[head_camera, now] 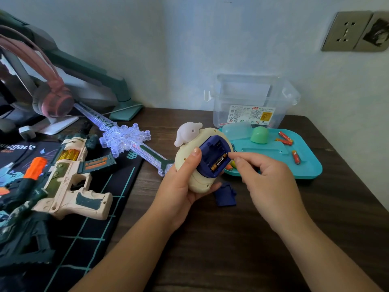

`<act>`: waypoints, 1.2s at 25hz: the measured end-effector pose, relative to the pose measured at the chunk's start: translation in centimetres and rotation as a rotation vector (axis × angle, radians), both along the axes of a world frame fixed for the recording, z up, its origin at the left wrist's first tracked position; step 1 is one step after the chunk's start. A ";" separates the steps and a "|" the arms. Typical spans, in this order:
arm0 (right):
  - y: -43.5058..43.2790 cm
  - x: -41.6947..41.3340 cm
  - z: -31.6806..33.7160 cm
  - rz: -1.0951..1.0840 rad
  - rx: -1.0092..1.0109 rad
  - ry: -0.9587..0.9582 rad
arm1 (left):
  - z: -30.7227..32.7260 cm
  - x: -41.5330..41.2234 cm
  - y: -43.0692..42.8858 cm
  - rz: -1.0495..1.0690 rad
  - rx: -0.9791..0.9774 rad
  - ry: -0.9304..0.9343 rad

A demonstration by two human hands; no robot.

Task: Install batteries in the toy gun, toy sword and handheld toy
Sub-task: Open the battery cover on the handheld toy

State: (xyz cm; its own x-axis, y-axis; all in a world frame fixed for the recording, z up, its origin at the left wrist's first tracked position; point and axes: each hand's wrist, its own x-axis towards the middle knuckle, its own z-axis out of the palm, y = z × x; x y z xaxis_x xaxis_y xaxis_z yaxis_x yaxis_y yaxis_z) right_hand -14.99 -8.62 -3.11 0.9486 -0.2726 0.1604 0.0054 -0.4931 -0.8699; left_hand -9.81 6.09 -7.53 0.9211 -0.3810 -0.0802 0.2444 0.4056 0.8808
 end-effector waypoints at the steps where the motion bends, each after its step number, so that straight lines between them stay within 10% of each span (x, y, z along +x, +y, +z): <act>1: 0.1 -0.1 -0.1 0.005 -0.039 -0.004 | -0.1 0.0 0.0 0.009 0.005 -0.017; 30: 1.2 0.3 -1.1 0.095 -0.409 -0.100 | 0.0 0.2 -0.1 0.089 0.096 -0.099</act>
